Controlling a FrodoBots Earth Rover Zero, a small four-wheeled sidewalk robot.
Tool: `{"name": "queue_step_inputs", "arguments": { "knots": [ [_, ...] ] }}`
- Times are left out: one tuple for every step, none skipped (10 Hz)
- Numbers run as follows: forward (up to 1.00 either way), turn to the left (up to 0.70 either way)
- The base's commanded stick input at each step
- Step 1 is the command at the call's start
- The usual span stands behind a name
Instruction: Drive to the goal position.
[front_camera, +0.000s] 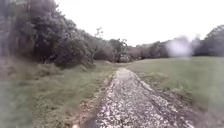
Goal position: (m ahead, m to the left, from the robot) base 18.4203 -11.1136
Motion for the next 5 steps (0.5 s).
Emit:
{"name": "queue_step_inputs", "arguments": {
  "knots": [
    [0.7,0.0],
    [0.7,0.0],
    [0.7,-0.05],
    [0.7,-0.1],
    [0.7,-0.34]
  ]
}}
